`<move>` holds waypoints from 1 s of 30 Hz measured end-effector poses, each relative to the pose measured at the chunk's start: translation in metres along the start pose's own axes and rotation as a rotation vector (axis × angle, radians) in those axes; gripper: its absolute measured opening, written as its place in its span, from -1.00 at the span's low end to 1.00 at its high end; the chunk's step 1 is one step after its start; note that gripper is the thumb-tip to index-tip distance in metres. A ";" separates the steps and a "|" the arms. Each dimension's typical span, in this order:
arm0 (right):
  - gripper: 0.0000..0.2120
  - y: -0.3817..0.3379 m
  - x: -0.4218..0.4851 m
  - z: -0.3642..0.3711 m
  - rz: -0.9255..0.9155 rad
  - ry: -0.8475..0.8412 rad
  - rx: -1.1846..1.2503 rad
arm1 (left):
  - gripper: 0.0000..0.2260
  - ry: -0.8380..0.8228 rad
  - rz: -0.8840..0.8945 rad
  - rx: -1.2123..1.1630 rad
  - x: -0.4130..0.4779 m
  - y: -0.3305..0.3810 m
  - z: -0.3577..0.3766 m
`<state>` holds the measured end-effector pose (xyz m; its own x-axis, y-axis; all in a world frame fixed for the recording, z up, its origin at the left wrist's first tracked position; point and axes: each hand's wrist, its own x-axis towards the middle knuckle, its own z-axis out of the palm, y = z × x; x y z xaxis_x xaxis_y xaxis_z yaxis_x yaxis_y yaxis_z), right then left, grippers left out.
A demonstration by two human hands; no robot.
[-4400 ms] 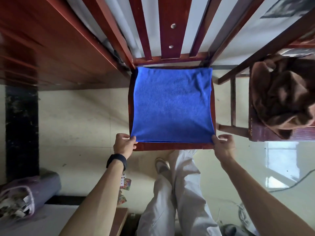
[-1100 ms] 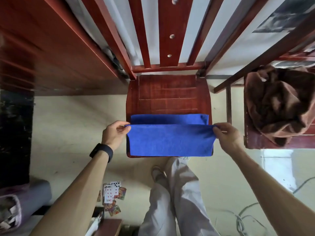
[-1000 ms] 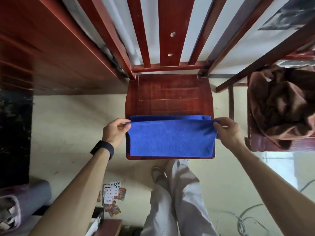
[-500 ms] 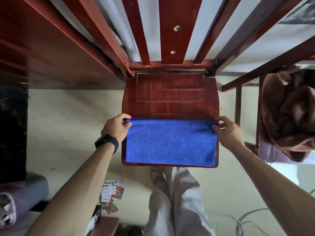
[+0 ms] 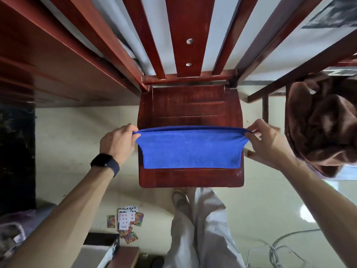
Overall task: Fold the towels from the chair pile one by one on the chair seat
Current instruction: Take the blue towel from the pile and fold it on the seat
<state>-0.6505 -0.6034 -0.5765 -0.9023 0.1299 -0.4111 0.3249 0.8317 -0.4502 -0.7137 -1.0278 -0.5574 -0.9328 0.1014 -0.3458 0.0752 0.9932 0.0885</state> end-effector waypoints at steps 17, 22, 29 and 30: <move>-0.65 -0.019 -0.096 -0.076 -0.383 0.038 -0.247 | -0.78 0.102 0.488 0.159 -0.073 -0.013 -0.082; -0.68 -0.024 -0.057 -0.082 -0.380 -0.003 -0.303 | -0.85 0.062 0.382 0.142 -0.041 0.002 -0.100; -0.82 -0.050 -0.018 -0.090 -0.290 0.246 -0.218 | -0.89 0.224 0.276 0.081 -0.007 0.010 -0.101; -0.82 -0.049 -0.017 -0.087 -0.286 0.277 -0.209 | -0.89 0.250 0.277 0.101 -0.007 0.009 -0.097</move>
<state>-0.6755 -0.6000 -0.4784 -0.9986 -0.0050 -0.0529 0.0129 0.9428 -0.3331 -0.7407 -1.0252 -0.4632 -0.9286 0.3619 -0.0824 0.3588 0.9321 0.0503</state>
